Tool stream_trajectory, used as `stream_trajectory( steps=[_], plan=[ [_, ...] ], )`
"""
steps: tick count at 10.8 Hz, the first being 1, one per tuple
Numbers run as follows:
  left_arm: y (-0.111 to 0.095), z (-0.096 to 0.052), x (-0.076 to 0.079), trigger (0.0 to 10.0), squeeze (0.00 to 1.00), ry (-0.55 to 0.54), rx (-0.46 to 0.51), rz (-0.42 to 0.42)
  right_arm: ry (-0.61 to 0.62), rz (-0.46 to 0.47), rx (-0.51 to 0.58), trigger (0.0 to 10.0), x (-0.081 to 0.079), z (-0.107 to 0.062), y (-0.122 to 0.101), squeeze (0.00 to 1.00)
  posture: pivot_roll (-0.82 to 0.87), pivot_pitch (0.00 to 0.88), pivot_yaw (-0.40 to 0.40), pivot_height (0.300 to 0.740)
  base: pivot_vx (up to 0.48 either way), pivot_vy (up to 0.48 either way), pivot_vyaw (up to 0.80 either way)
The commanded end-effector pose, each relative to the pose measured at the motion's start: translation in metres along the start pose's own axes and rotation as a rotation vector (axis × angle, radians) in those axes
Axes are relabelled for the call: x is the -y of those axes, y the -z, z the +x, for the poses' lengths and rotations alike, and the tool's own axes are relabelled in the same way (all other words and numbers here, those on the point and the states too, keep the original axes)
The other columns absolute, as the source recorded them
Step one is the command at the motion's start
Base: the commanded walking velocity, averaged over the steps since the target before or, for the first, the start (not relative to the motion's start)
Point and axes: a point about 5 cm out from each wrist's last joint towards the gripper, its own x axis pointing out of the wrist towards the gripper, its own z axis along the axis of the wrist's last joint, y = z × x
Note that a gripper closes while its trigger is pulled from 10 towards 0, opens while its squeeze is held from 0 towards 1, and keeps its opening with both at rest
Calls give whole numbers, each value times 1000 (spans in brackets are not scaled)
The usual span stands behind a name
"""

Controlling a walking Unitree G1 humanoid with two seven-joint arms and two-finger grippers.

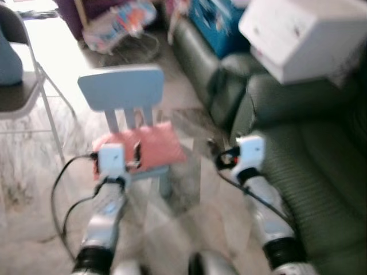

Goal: Move the pillow to the sofa

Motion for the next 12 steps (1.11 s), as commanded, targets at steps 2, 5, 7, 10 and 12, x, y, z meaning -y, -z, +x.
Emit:
stream_trajectory(
  steps=[2,5,7,10,12],
  plan=[
    [4,-2,-11,10000,0,-28,-16,21,-12,8,20,10000,-7,3,-4,0,-60,82,-68,740,396,268,800],
    [5,-2,-11,10000,0,-32,-24,22,-9,7,19,10000,-5,2,-3,0,-58,81,-69,740,376,298,0],
    [5,-1,-12,10000,0,-39,-32,43,28,22,30,10000,0,3,-5,0,-52,80,-67,740,156,184,0],
    [-2,-2,-6,10000,0,-27,-50,71,53,24,-9,10000,8,5,-2,0,-41,117,-57,740,0,0,0],
    [0,-12,-21,10000,0,-31,-63,123,44,-64,11,10000,15,2,-9,0,-13,128,-21,740,0,0,0]
  ],
)
